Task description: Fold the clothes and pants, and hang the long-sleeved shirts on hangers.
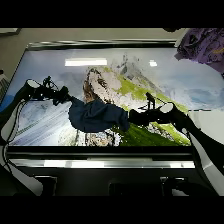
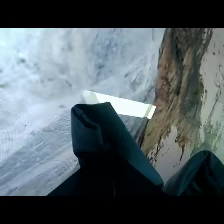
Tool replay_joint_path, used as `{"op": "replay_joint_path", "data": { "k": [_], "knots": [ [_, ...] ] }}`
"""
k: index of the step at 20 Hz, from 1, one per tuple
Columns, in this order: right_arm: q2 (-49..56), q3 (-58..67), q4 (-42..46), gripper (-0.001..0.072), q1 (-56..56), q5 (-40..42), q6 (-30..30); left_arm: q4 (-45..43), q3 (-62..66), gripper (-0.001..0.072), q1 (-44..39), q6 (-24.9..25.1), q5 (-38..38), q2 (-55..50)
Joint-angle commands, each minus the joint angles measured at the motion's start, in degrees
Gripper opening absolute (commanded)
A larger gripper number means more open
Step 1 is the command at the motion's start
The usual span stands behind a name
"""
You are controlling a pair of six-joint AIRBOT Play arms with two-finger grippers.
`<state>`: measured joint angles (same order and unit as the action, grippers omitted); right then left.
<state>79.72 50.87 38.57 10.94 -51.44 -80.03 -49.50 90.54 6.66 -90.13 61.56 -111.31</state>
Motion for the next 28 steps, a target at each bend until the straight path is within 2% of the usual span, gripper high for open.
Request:
{"op": "replay_joint_path", "data": {
  "k": [1, 3, 7, 9, 11, 15, 20, 24, 28],
  "knots": [
    [-3.1, 0.1, 3.8, 0.0023, 0.0, -0.1, -2.4, 2.0, 0.5, 0.0013, -1.0, 0.1, -1.4, -0.7],
    [-6.6, 0.9, 10.2, 0.0023, -0.1, -0.4, -6.2, 1.7, 2.9, 0.0010, -0.6, 0.1, -0.8, 1.0],
    [-13.5, 14.2, 34.5, 0.0023, -0.1, -4.9, -15.7, -6.4, 15.0, 0.0008, 1.7, -3.4, 0.9, 9.4],
    [-16.2, 24.2, 42.8, 0.0023, -0.1, -7.5, -16.6, -10.8, 23.1, 0.0008, 2.7, -4.4, 2.6, 14.5],
    [-18.5, 34.6, 47.3, 0.0023, -0.1, -10.4, -16.5, -14.0, 29.9, 0.0008, 3.5, -4.4, 4.0, 20.6],
    [-25.2, 47.6, 51.4, 0.0023, -0.1, -14.1, -15.9, -21.4, 28.0, 0.0009, 4.6, -5.7, 4.3, 39.4],
    [-38.0, 49.5, 55.2, 0.0023, -0.1, -16.7, -15.8, -34.9, 24.4, 0.0009, 4.7, -12.0, 9.7, 58.8],
    [-41.0, 49.5, 56.3, 0.0023, -0.1, -18.6, -17.8, -36.3, 24.4, 0.0009, 4.7, -12.6, 13.9, 63.8],
    [-33.0, 49.5, 56.4, 0.0024, -0.1, -21.1, -21.0, -36.3, 22.4, 0.0009, 4.7, -12.5, 14.0, 59.5]
  ]
}}
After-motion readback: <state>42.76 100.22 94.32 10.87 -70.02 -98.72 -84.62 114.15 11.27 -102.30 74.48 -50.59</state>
